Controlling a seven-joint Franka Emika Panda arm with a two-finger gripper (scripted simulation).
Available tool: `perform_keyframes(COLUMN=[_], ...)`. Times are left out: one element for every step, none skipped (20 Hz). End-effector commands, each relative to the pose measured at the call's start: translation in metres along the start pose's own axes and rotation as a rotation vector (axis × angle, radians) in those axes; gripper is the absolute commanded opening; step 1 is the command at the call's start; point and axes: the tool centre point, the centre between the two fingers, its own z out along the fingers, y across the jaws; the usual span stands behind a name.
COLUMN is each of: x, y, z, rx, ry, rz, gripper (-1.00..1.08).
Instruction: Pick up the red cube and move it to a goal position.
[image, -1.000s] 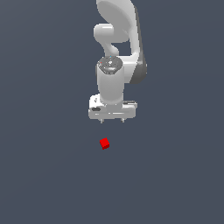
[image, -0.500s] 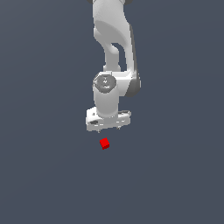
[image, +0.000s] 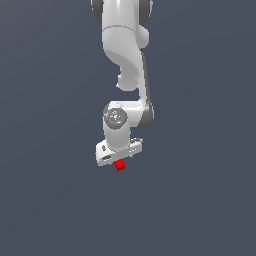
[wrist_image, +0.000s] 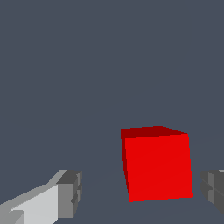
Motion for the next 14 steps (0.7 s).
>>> perform_keyframes(x=[0.005, 0.006, 0.007, 0.008, 0.009, 0.01, 0.01, 0.011, 0.011, 0.011, 0.011, 0.011, 0.011, 0.011], y=[0.004, 0.006, 0.007, 0.008, 0.008, 0.009, 0.009, 0.01, 0.01, 0.01, 0.01, 0.01, 0.01, 0.01], z=[0.01, 0.013, 0.016, 0.018, 0.02, 0.021, 0.022, 0.023, 0.023, 0.023, 0.023, 0.023, 0.023, 0.023], rx=[-0.003, -0.003, -0.004, -0.005, -0.005, -0.005, -0.006, -0.006, -0.006, -0.006, -0.006, -0.006, -0.006, -0.006], ry=[0.002, 0.002, 0.002, 0.002, 0.002, 0.002, 0.002, 0.002, 0.002, 0.002, 0.002, 0.002, 0.002, 0.002], rz=[-0.035, -0.045, -0.054, -0.062, -0.068, -0.072, -0.076, -0.078, -0.079, -0.079, -0.079, -0.079, -0.079, -0.079], gripper=[1.0, 1.0, 1.0, 1.0, 1.0, 1.0, 1.0, 1.0, 1.0, 1.0, -1.0, -1.0, -1.0, -1.0])
